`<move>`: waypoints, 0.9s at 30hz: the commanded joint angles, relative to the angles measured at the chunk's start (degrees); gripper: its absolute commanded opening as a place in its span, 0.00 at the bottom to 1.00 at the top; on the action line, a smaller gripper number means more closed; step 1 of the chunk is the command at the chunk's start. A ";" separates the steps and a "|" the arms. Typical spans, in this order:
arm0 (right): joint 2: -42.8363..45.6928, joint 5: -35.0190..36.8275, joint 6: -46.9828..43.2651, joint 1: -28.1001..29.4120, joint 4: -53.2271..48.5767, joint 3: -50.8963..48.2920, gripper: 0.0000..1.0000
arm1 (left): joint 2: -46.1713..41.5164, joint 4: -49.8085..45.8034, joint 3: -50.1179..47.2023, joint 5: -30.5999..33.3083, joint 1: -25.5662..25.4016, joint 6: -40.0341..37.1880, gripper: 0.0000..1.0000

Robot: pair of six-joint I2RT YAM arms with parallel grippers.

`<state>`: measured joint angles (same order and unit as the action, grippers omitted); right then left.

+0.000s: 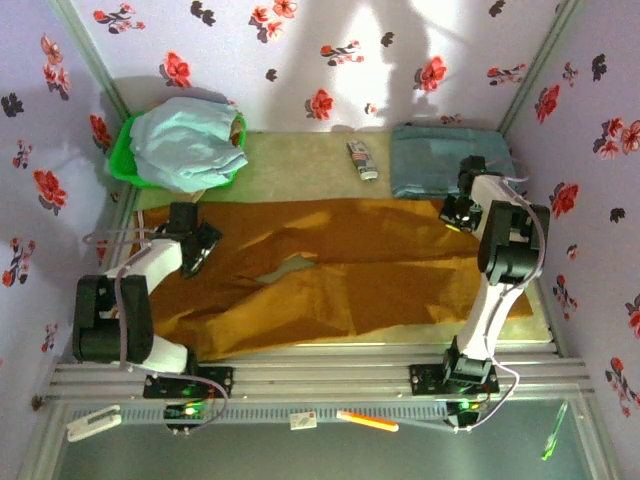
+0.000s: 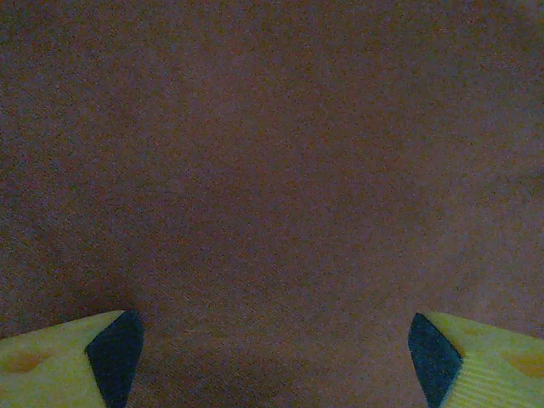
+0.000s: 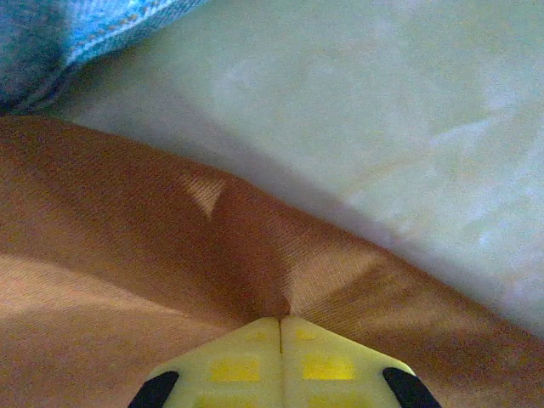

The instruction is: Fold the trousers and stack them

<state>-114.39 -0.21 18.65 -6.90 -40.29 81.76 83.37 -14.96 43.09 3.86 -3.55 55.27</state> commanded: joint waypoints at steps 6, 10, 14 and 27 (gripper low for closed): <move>13.34 0.83 3.94 7.51 3.57 -5.53 0.00 | -4.04 1.10 -1.93 -1.02 -0.05 -2.21 0.83; 17.47 0.84 7.22 10.71 6.50 -8.89 0.00 | -5.10 1.26 -2.70 -1.04 -0.05 -2.43 0.82; 20.42 8.65 11.84 25.10 3.87 -9.67 0.00 | -6.11 1.77 -3.61 -1.22 -0.05 -2.35 0.83; 6.52 5.66 29.29 58.24 10.97 -9.42 0.46 | -5.99 3.94 -5.82 -2.45 -0.05 -3.14 0.85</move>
<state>-105.95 7.49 42.94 48.99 -32.47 71.40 78.24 -12.32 38.17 1.85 -3.55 53.36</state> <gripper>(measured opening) 0.374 0.845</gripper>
